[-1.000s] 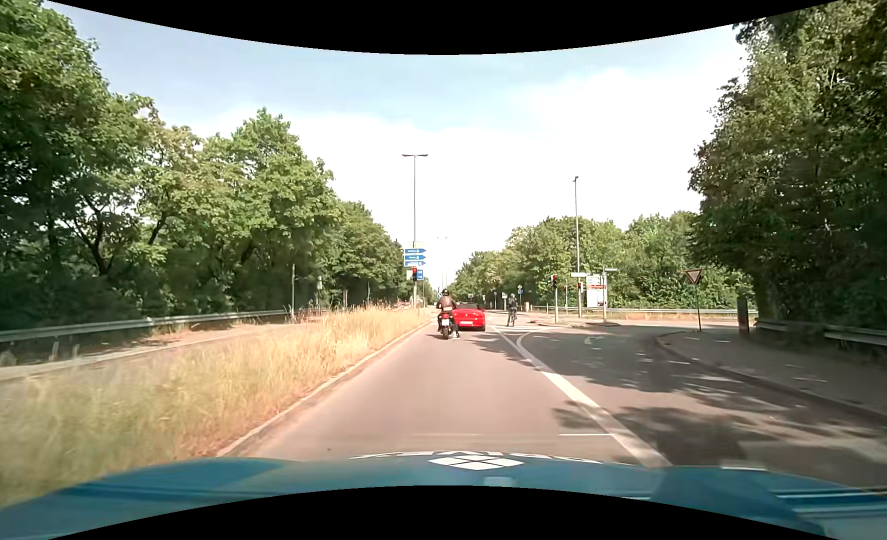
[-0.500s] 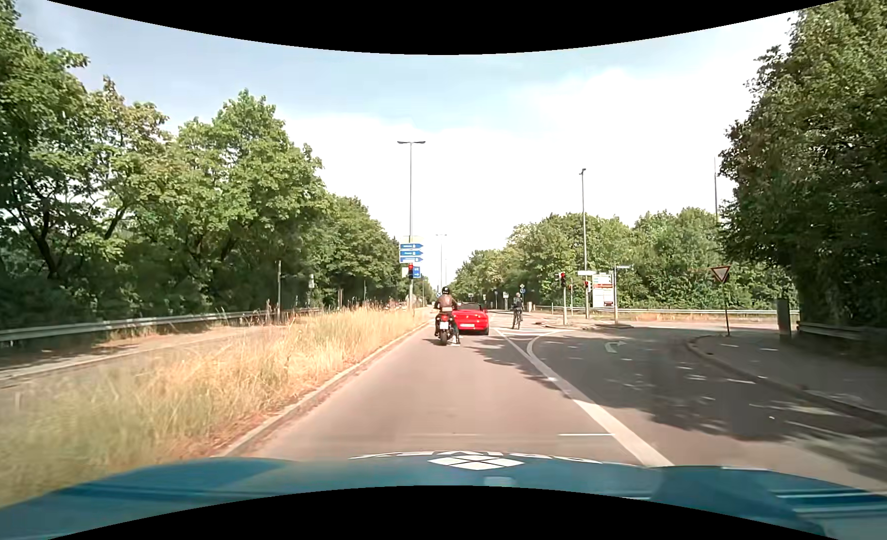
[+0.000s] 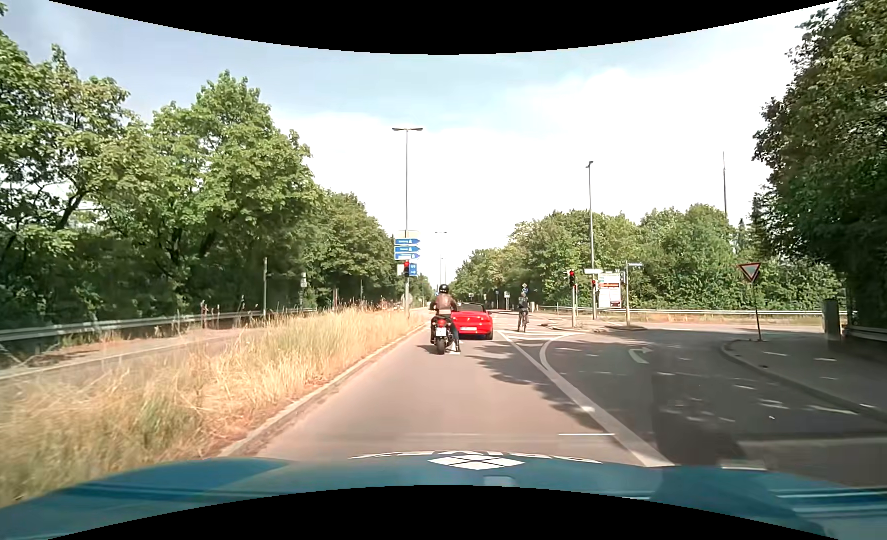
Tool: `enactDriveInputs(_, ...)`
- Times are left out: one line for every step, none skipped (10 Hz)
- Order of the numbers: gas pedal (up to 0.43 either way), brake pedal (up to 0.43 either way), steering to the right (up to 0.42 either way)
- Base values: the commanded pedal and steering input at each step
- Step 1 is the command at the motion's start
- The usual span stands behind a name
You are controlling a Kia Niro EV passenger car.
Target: Follow the waypoints while adhering to traffic rules and regulations
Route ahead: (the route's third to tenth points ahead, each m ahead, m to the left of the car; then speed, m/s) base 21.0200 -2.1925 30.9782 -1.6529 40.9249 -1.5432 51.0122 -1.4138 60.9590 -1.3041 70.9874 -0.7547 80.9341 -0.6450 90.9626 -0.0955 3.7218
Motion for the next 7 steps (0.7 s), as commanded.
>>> enactDriveInputs(0.000, 0.177, -0.002)
enactDriveInputs(0.000, 0.171, -0.002)
enactDriveInputs(0.000, 0.171, -0.002)
enactDriveInputs(0.000, 0.171, -0.002)
enactDriveInputs(0.000, 0.171, -0.002)
enactDriveInputs(0.000, 0.171, -0.002)
enactDriveInputs(0.000, 0.171, -0.003)
